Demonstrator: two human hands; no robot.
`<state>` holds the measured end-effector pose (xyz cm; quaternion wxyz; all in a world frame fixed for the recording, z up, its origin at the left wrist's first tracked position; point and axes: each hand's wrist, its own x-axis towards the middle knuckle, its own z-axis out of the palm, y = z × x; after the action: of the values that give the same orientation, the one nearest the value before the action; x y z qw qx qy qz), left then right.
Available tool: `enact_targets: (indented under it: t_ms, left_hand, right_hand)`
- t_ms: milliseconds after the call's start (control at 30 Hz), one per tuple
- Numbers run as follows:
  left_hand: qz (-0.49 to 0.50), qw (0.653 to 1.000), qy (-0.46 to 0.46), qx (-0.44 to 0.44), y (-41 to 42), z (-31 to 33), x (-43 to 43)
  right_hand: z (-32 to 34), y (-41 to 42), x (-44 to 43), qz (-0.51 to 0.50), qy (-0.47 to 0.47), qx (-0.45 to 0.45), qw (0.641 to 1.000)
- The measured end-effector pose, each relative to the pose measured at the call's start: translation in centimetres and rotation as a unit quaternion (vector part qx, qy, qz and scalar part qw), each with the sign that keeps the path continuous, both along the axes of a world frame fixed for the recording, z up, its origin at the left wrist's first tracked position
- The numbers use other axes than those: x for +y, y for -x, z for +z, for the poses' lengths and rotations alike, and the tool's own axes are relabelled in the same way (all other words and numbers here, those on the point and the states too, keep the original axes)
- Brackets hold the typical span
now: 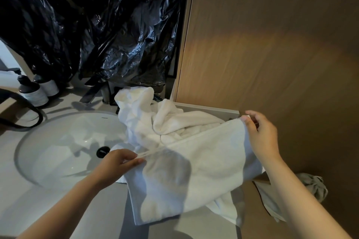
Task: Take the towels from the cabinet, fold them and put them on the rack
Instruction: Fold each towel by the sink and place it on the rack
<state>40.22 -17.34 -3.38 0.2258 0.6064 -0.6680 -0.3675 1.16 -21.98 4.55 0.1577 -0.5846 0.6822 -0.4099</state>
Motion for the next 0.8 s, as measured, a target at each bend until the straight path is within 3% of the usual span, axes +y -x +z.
enact_targets:
  t_ms: [200,533,667,800]
  left_hand:
    - [0.001,0.993,0.052,-0.108,-0.7,0.7,-0.5]
    - [-0.001,0.961,0.255,-0.103,-1.5,3.1,-1.3]
    - [0.087,0.981,0.117,-0.127,-0.4,3.5,-2.1]
    - [0.108,0.982,0.096,-0.121,0.6,3.5,-1.7]
  right_hand:
    - [-0.1,0.4,1.0,0.036,0.037,-0.021,0.998]
    - [0.3,1.8,2.5,0.043,0.043,-0.070,0.996]
    - [0.6,2.1,2.3,0.066,0.024,-0.078,0.994]
    - [0.1,2.8,2.7,0.086,0.003,-0.039,0.996]
